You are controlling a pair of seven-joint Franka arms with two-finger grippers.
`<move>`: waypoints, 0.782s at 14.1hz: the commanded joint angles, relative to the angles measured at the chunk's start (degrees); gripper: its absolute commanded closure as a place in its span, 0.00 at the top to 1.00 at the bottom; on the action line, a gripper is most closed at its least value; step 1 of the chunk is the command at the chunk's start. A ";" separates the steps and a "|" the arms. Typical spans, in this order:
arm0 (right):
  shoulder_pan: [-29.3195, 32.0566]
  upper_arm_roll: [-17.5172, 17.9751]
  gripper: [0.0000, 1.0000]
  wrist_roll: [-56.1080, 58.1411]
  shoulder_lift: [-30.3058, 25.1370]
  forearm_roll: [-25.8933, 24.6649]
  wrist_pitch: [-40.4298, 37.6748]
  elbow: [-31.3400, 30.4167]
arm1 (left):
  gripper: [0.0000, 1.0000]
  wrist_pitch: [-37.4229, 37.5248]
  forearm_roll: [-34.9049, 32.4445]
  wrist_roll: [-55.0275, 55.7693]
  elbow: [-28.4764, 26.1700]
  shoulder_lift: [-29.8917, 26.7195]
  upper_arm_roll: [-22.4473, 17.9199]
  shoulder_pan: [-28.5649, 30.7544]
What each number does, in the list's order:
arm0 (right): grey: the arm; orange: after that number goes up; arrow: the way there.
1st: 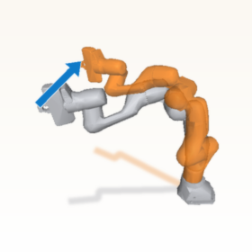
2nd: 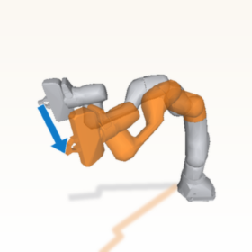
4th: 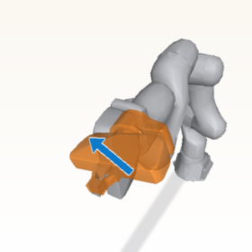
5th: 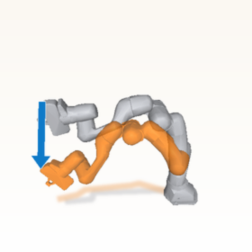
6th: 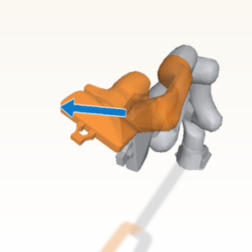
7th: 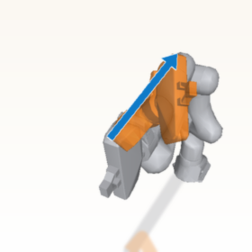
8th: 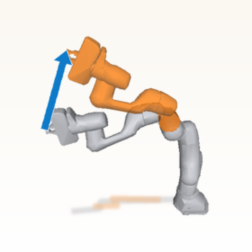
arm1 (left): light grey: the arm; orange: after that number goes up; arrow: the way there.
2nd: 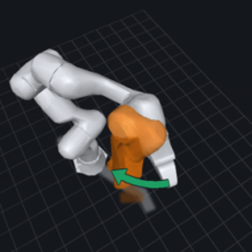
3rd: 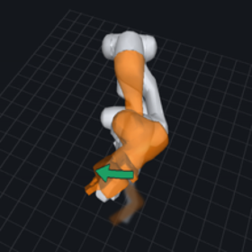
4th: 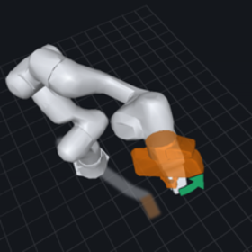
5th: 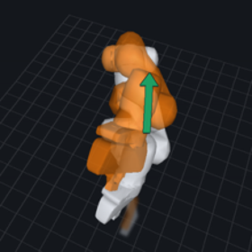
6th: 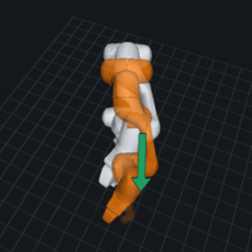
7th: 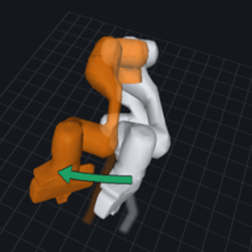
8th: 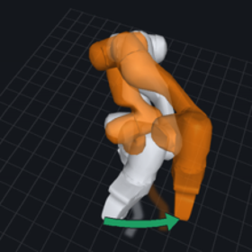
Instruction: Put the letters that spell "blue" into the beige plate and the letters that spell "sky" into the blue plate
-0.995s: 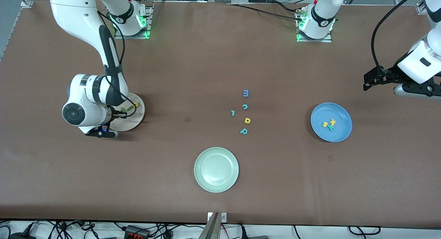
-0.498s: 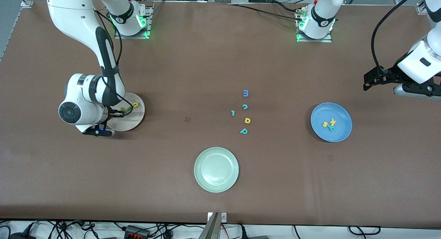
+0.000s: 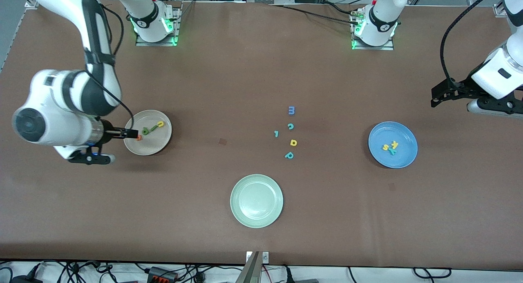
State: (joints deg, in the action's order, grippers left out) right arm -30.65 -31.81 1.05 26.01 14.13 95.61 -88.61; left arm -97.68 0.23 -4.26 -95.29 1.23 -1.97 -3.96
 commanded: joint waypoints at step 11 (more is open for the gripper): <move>14.97 10.06 1.00 1.23 -8.77 -6.54 -7.19 13.99 | 1.00 0.82 0.12 0.39 1.78 0.79 0.04 -0.17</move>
State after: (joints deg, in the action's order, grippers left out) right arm -21.27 -28.91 1.67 20.97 11.35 89.49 -74.40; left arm -97.68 0.23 -4.26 -95.29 1.23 -1.96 -3.96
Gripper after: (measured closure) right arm 0.000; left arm 0.000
